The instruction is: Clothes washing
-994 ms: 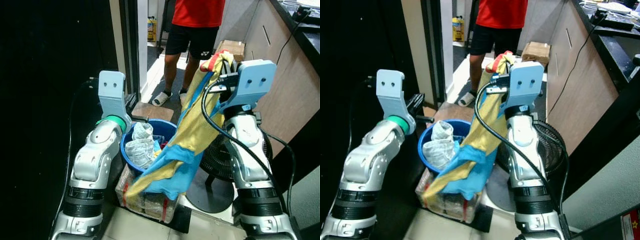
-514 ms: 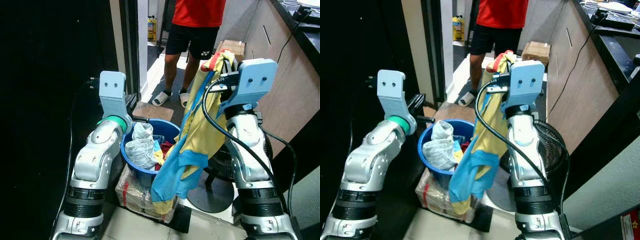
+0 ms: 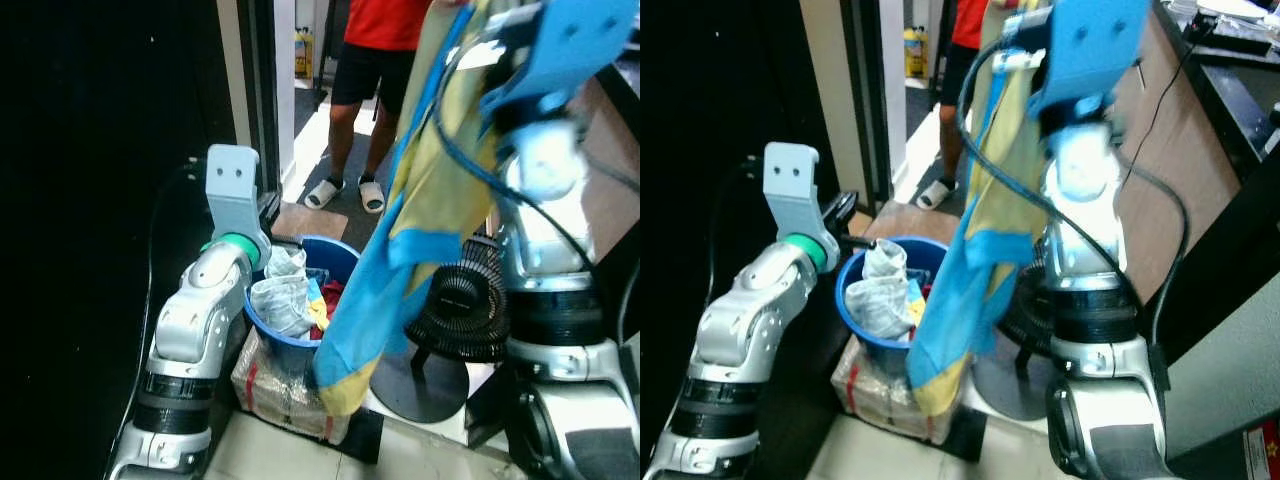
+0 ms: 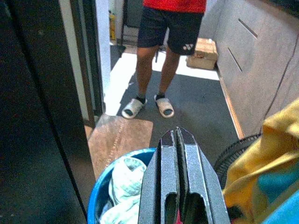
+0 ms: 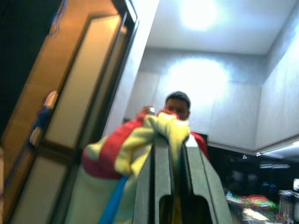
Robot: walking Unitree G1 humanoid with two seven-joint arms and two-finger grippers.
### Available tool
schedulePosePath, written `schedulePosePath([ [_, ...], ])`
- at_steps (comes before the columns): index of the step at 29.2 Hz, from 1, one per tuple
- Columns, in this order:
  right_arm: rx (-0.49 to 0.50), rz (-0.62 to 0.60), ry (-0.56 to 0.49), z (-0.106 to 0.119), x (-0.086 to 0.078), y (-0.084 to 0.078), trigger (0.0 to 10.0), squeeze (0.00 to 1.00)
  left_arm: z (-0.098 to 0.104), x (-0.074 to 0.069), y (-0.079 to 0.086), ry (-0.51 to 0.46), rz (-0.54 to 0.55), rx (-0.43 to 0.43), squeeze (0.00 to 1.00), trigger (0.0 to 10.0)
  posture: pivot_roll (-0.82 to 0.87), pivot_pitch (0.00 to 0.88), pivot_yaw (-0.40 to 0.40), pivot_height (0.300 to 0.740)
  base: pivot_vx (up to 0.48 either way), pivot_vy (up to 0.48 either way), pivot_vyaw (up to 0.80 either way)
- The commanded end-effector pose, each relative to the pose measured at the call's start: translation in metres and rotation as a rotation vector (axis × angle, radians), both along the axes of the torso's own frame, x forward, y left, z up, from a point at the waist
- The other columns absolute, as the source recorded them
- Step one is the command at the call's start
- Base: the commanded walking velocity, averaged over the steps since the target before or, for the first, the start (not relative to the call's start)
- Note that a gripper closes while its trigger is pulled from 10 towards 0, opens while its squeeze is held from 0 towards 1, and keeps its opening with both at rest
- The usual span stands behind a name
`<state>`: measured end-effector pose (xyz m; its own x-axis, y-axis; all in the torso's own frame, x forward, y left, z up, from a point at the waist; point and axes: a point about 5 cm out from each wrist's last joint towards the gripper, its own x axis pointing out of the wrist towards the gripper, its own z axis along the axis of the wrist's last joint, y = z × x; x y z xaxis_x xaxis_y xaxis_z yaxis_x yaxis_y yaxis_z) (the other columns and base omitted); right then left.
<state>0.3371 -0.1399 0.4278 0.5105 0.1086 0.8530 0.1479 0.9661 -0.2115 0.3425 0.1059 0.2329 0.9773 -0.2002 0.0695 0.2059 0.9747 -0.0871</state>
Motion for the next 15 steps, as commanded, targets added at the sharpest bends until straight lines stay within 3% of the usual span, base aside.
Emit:
schedulePosePath([
  [1,0.015,0.005,-0.182,0.045,-0.022,-0.005,10.0,0.00,-0.003,0.000,-0.002,0.009,-0.006,0.000,0.00,10.0,0.05,0.000,0.017,0.740,0.000,0.000,0.00],
  [2,0.015,0.005,-0.182,0.045,-0.022,-0.005,10.0,0.00,-0.003,0.000,-0.002,0.009,-0.006,0.000,0.00,10.0,0.05,0.000,0.017,0.740,0.000,0.000,0.00],
  [4,0.025,-0.019,-0.402,0.110,-0.053,-0.008,10.0,0.00,-0.005,-0.001,-0.003,0.014,-0.004,-0.006,0.00,10.0,0.06,0.000,0.014,0.740,0.000,0.000,0.00],
  [5,0.025,-0.019,-0.402,0.110,-0.053,-0.008,10.0,0.00,-0.005,-0.001,-0.003,0.014,-0.004,-0.006,0.00,10.0,0.06,0.000,0.014,0.740,0.000,0.000,0.00],
  [6,0.028,-0.036,-0.515,0.135,-0.073,-0.007,10.0,0.00,-0.006,-0.001,-0.003,0.017,-0.003,-0.006,0.00,10.0,0.06,0.000,0.014,0.740,0.000,0.000,0.00],
  [8,0.028,-0.036,-0.515,0.135,-0.073,-0.007,10.0,0.00,-0.006,-0.001,-0.003,0.017,-0.003,-0.006,0.00,10.0,0.06,0.000,0.014,0.740,0.000,0.000,0.00],
  [9,0.030,-0.045,-0.588,0.150,-0.088,-0.006,10.0,0.00,-0.007,-0.002,-0.002,0.020,-0.002,-0.006,0.00,10.0,0.06,0.000,0.018,0.740,0.000,0.000,0.00],
  [10,0.030,-0.045,-0.588,0.150,-0.088,-0.006,10.0,0.00,-0.007,-0.002,-0.002,0.020,-0.002,-0.006,0.00,10.0,0.06,0.000,0.018,0.740,0.000,0.000,0.00],
  [11,0.034,-0.067,-0.664,0.165,-0.102,-0.005,10.0,0.00,-0.007,-0.002,-0.002,0.022,-0.004,-0.005,0.00,10.0,0.05,0.000,0.021,0.740,0.000,0.000,0.00],
  [13,0.040,-0.092,-0.728,0.179,-0.116,-0.004,10.0,0.00,-0.007,-0.001,-0.003,0.023,-0.007,-0.004,0.00,10.0,0.05,0.000,0.022,0.740,0.000,0.000,0.00],
  [15,0.040,-0.092,-0.728,0.179,-0.116,-0.004,10.0,0.00,-0.007,-0.001,-0.003,0.023,-0.007,-0.004,0.00,10.0,0.05,0.000,0.022,0.740,0.000,0.000,0.00],
])
